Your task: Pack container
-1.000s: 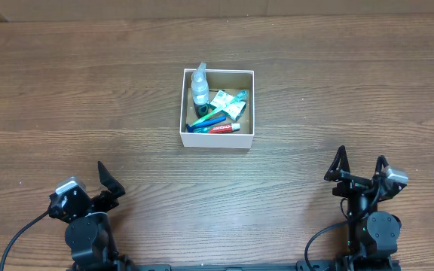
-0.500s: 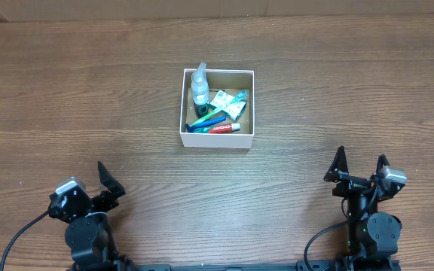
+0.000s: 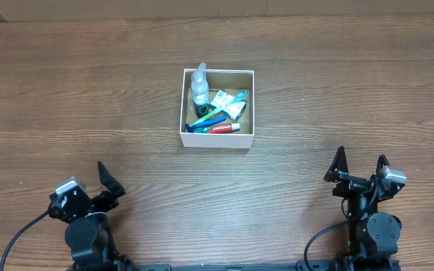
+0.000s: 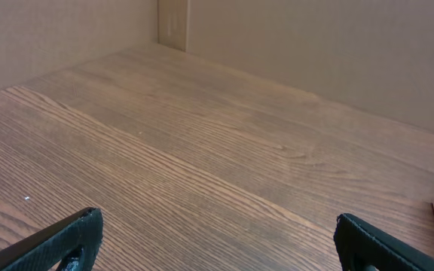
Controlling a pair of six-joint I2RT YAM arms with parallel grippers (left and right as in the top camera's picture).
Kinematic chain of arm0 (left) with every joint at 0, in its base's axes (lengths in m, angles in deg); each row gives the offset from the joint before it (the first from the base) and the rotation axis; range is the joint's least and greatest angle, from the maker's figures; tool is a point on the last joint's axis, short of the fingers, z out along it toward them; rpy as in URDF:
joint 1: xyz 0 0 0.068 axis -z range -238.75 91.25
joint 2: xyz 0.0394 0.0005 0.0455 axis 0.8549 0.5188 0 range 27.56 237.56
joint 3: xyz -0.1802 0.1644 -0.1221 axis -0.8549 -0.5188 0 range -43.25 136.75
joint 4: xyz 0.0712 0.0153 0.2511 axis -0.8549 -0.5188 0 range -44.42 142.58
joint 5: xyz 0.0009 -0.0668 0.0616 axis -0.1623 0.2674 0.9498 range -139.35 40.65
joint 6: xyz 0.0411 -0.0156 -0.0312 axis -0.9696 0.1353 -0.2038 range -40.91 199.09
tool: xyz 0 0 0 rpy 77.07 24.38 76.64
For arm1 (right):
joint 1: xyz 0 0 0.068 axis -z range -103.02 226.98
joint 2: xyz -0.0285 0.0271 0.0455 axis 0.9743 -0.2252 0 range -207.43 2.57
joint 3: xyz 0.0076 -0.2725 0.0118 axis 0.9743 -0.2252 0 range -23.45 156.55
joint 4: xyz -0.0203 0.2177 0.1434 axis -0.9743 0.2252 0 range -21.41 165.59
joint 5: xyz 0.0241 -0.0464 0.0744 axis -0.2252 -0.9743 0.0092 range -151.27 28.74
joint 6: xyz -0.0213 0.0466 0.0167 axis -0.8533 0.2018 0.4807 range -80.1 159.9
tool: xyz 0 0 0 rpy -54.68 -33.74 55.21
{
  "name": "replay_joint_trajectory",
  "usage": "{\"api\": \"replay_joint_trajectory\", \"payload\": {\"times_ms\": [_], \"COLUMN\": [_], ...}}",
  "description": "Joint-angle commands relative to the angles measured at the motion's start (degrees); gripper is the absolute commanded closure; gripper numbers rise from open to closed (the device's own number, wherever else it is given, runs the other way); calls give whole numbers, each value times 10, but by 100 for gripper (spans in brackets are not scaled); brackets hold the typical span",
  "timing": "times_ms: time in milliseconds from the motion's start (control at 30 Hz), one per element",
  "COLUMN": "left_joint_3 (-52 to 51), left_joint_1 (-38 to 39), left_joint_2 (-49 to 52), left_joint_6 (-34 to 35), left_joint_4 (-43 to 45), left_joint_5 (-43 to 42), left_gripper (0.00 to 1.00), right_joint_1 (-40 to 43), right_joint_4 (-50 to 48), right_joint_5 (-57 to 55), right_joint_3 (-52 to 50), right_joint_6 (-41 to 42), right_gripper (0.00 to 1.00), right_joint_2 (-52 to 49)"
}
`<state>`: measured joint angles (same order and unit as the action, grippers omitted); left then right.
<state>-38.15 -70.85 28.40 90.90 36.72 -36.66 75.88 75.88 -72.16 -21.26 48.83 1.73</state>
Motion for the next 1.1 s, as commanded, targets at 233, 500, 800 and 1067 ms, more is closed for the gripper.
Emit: {"api": "replay_joint_trajectory", "payload": {"times_ms": [233,500,800,1067], "left_joint_3": [-1,-1,-1,-1], "left_joint_1": [67,174,178,178], "left_joint_2": [-7,-7,-6,-6], "left_joint_6": [-2,-2,-2,-2], "left_joint_4": [1,1,1,1], "left_joint_5": [4,4,4,4], "left_gripper": [0,0,0,0], "right_joint_1": [4,4,4,4], "right_joint_4": [-4,-3,-4,-4], "right_joint_5": [0,0,0,0], "right_joint_3": [-3,-3,-3,-3], "right_joint_6": [-4,-4,-4,-4], "right_gripper": [0,0,0,0], "right_joint_2": [7,7,7,7]}}
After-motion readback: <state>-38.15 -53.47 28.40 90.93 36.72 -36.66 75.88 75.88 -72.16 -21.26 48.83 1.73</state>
